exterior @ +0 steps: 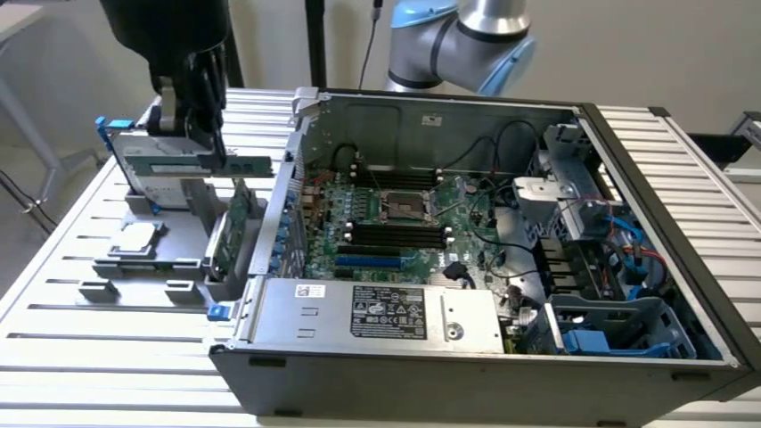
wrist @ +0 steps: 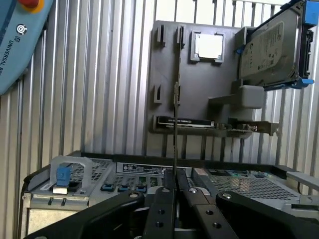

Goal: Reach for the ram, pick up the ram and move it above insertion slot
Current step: 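Pick up the ram and move it above insertion slot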

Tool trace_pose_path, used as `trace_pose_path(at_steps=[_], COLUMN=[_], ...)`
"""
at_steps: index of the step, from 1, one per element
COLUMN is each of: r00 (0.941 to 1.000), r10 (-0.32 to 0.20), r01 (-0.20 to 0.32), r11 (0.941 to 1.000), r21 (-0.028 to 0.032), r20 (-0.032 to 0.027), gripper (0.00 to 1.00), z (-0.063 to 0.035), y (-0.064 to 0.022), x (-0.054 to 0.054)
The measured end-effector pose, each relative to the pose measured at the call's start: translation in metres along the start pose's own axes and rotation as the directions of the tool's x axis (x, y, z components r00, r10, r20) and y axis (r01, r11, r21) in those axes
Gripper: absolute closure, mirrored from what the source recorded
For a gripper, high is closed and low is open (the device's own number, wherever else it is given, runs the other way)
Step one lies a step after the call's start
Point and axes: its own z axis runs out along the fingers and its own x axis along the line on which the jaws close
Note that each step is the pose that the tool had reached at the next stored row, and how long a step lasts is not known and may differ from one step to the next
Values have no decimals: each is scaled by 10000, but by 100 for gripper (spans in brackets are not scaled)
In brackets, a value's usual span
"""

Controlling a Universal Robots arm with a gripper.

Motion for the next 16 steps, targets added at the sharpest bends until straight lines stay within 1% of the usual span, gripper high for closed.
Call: trace_pose_path(at_steps=[16], r00=[10000], r10=[-1], r01=[1], r11=[10000], r21=[1], r20=[11], gripper=[87], z=[-38], y=[-498], x=[-128])
